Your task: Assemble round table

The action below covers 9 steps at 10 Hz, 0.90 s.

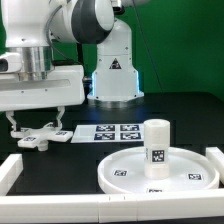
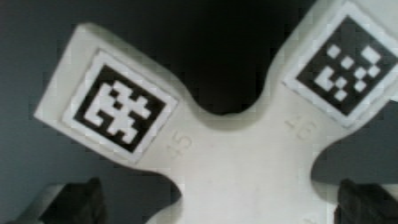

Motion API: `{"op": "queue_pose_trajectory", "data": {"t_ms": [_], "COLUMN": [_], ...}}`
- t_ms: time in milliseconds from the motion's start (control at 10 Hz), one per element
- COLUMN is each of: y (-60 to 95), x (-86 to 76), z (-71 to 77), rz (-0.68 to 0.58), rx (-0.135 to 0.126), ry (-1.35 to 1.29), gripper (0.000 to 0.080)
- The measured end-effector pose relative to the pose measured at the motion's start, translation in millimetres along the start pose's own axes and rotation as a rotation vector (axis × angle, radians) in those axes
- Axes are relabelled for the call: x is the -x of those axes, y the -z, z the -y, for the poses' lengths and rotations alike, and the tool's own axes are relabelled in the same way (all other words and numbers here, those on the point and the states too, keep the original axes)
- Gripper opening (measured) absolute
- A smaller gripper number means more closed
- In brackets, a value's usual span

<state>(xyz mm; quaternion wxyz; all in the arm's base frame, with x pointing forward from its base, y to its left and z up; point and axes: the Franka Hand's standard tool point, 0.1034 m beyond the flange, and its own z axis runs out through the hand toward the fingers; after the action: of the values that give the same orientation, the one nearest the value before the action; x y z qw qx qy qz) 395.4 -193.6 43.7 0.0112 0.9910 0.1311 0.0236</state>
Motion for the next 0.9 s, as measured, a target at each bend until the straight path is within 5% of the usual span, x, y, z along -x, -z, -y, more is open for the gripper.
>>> {"op": "queue_pose_trajectory", "data": {"t_ms": [600, 900], "y": [-6.2, -15.0], "x": [-8.3, 1.7], "z": [6.0, 8.6], "rz": [-0.001, 0.016], "rx": [0.006, -0.005], "ry": [0.048, 0.055], "gripper": [0.0649, 0.0649]}}
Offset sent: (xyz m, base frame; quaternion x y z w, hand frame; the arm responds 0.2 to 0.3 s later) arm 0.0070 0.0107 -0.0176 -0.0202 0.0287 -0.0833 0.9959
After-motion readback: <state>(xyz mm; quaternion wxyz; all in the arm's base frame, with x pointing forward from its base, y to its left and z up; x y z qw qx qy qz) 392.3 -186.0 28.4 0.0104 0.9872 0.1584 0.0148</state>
